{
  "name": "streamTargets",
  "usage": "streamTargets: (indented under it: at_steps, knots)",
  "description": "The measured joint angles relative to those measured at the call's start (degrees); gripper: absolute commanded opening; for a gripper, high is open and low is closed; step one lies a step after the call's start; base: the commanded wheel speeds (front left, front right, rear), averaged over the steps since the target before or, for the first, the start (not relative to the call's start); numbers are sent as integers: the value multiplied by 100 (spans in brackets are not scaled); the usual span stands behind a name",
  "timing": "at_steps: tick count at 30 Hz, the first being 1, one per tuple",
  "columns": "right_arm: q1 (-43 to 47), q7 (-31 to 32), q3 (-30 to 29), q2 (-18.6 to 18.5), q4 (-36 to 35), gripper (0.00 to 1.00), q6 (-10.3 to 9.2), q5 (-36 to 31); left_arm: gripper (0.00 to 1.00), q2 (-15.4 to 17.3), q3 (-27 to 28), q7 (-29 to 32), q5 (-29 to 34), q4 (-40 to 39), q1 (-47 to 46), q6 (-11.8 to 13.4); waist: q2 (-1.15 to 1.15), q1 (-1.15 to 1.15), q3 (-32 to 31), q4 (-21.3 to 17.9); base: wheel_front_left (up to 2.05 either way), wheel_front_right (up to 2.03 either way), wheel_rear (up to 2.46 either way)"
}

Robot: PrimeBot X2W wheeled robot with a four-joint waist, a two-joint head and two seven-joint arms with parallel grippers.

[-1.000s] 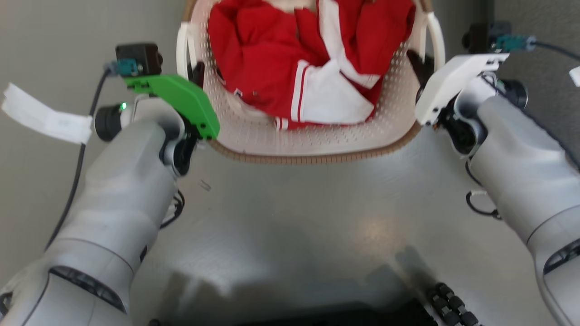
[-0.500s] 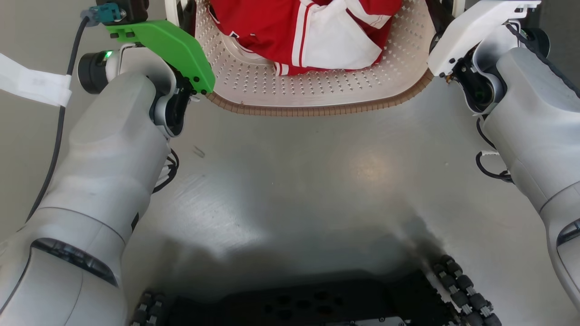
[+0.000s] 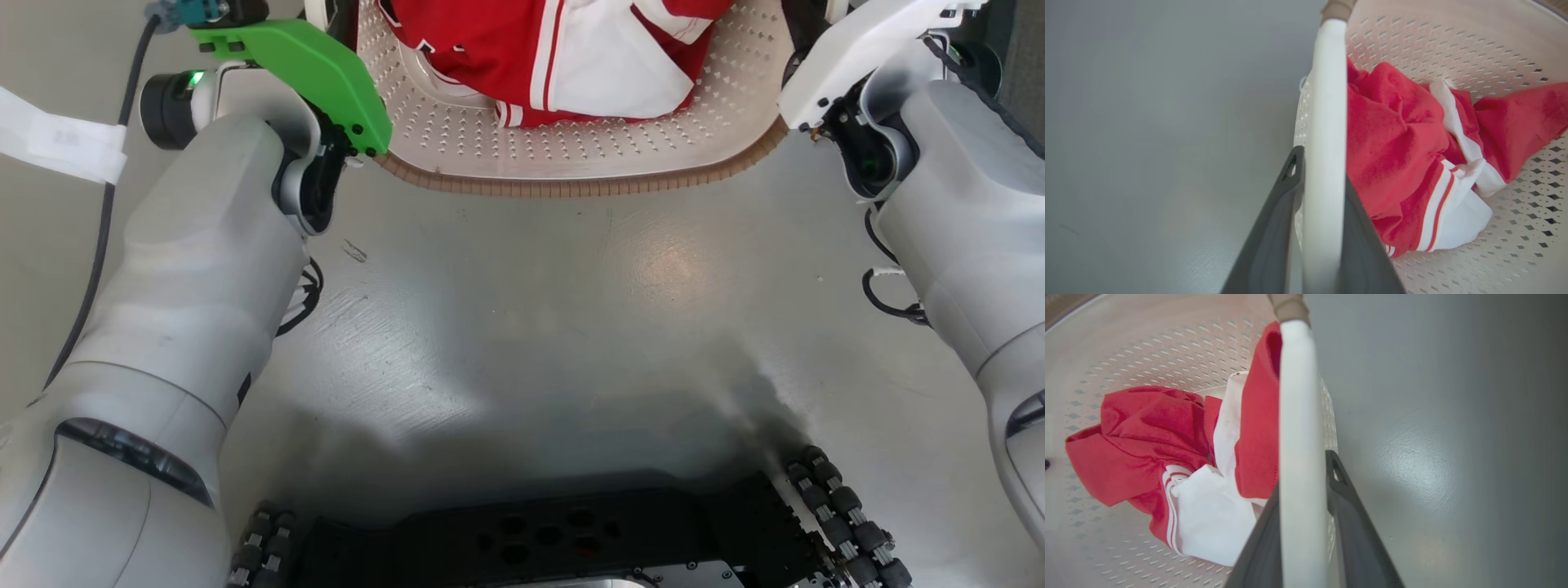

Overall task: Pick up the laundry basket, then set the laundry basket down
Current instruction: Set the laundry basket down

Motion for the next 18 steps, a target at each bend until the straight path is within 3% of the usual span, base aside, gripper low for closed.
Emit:
streamTargets:
  at_steps: [1, 2, 18]
  knots:
    - [-12, -48, 7, 0, 4, 100, 13, 0, 93, 0, -1, -1, -10, 10, -10, -1, 0, 0, 4, -1, 0, 0, 0]
    - [-25, -66, 15, 11, 13, 100, 41, 1, 100, 1, -15, 4, -23, 41, -9, -14, 0, 0, 7, -2, 0, 0, 0]
    - [-59, -257, 110, 122, 231, 100, 60, 53, 100, 7, -188, -71, -45, 290, -8, -101, 0, 0, -153, -34, 0, 0, 0]
